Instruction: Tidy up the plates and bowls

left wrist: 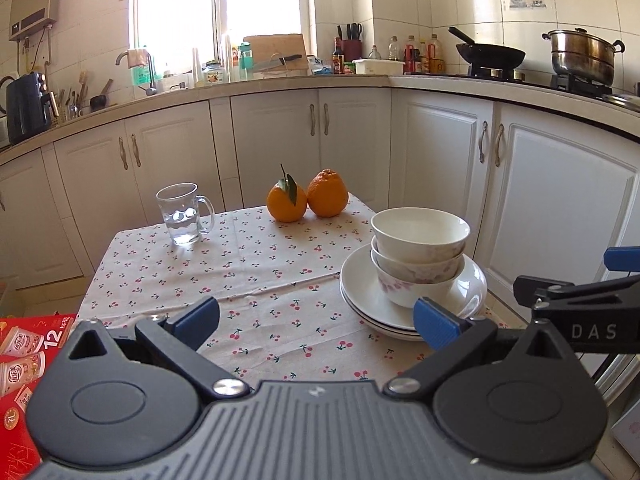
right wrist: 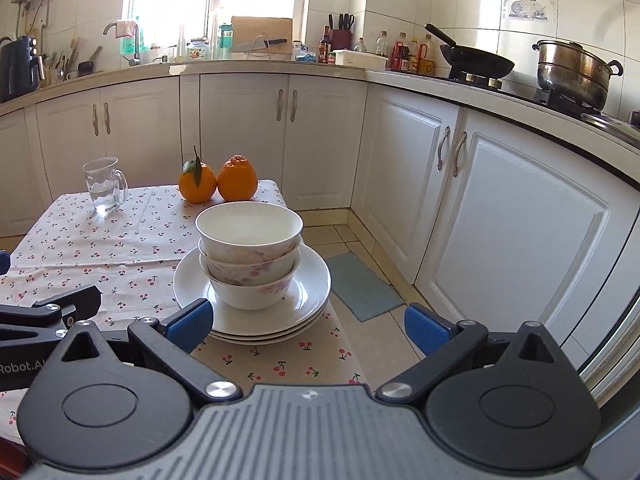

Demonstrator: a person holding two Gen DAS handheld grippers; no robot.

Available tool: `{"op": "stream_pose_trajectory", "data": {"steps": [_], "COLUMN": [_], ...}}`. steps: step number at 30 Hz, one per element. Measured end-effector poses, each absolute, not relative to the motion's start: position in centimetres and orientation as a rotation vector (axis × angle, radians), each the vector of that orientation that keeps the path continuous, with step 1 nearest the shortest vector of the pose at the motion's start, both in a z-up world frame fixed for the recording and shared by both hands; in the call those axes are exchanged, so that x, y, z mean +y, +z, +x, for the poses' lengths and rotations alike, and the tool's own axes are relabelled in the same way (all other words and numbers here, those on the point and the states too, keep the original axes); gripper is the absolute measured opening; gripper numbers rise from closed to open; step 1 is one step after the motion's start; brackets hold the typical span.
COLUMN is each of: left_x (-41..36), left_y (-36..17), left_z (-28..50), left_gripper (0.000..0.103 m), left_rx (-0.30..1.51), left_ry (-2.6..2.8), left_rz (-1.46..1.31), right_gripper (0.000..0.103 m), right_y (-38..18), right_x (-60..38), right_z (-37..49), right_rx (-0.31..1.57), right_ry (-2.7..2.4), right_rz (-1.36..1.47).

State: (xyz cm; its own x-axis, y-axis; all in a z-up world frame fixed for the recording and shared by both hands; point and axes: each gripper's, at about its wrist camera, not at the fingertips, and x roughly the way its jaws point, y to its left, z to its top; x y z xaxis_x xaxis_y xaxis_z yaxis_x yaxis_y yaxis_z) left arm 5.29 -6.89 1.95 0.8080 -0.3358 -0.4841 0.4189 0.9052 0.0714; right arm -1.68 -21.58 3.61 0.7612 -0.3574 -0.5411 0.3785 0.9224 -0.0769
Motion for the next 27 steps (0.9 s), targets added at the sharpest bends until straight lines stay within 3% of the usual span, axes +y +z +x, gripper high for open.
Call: {"op": "stream_pose_trajectory", "data": {"steps": [27], "left_x": [-6.97], "left_y": [1.91], "left_z": [5.21], "left_gripper": [0.102], "left_rx": [0.493], "left_ry": [-0.399], "left_rz": [0.173], "right_gripper": [0.103], "right_y": [3.69], "right_x": [-21.46], "right_z": [-1.76], "right_rx": [0.58], "right_ry": [-0.421], "right_rz": [0.038]}}
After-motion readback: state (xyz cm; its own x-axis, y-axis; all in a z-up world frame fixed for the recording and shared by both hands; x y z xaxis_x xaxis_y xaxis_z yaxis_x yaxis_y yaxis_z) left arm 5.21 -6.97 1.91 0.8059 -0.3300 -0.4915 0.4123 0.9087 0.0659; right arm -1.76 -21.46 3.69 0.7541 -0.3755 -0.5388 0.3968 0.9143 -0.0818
